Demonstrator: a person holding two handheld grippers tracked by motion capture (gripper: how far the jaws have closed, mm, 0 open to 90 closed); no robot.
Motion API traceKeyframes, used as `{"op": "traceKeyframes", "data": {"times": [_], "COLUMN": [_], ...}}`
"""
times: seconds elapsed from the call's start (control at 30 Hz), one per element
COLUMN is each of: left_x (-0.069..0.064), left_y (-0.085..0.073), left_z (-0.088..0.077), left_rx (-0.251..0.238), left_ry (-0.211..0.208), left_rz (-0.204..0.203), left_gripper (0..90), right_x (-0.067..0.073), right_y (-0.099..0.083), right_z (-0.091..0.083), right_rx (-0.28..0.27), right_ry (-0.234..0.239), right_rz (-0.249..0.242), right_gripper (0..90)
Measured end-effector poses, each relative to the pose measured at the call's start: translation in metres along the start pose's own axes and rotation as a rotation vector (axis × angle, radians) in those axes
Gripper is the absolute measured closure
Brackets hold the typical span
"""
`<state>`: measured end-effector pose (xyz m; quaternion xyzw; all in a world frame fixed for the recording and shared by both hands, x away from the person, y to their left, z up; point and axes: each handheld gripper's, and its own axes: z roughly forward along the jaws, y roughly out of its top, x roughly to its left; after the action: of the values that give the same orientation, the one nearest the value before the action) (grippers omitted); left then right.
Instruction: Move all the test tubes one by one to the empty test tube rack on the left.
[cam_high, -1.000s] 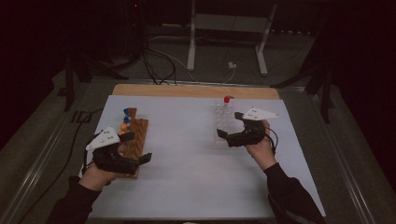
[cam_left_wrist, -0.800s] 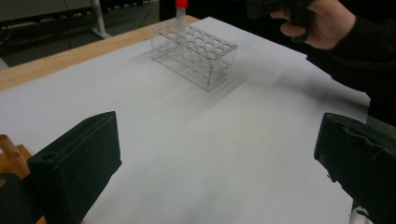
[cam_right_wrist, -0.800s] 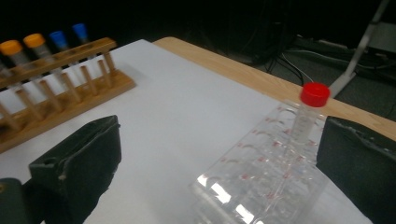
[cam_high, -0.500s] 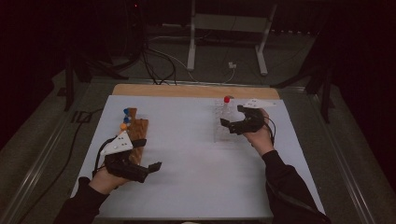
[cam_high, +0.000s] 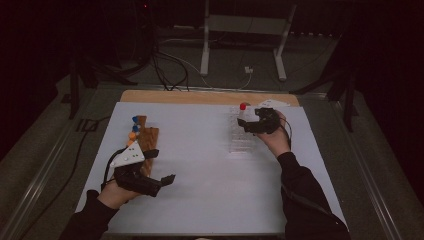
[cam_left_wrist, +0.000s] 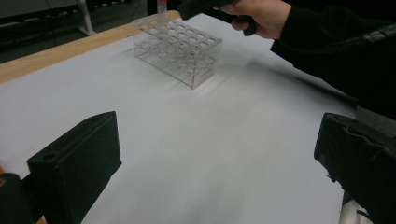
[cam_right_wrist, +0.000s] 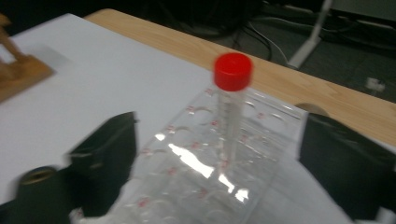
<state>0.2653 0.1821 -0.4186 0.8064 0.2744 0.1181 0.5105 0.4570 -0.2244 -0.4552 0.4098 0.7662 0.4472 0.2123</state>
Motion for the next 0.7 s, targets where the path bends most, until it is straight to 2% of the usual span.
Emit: {"op": "traceKeyframes", "data": {"times": [0.2, 0.33, 0.57, 0.7], "left_x": [0.0, 0.0, -0.001, 0.001], "left_y": [0.0, 0.0, 0.001, 0.001], "left_z": [0.0, 0.0, -0.001, -0.001], "left_rx": [-0.001, -0.001, -0.004, -0.003], "left_ry": [0.0, -0.002, 0.0, -0.003], "left_rz": [0.001, -0.004, 0.002, -0.006], "left_gripper": [1.3, 1.3, 1.3, 1.3], "right_x": [-0.007, -0.008, -0.007, -0.007], "right_y": [-0.001, -0.002, 0.0, 0.001], "right_z": [0.009, 0.016, 0.027, 0.032], "right_rx": [0.024, 0.035, 0.055, 0.058], "right_ry": [-0.015, -0.005, 0.022, 0.007], "right_rz": [0.022, 0.038, -0.024, -0.025], "right_gripper": [35.1, 45.4, 63.2, 72.6]}}
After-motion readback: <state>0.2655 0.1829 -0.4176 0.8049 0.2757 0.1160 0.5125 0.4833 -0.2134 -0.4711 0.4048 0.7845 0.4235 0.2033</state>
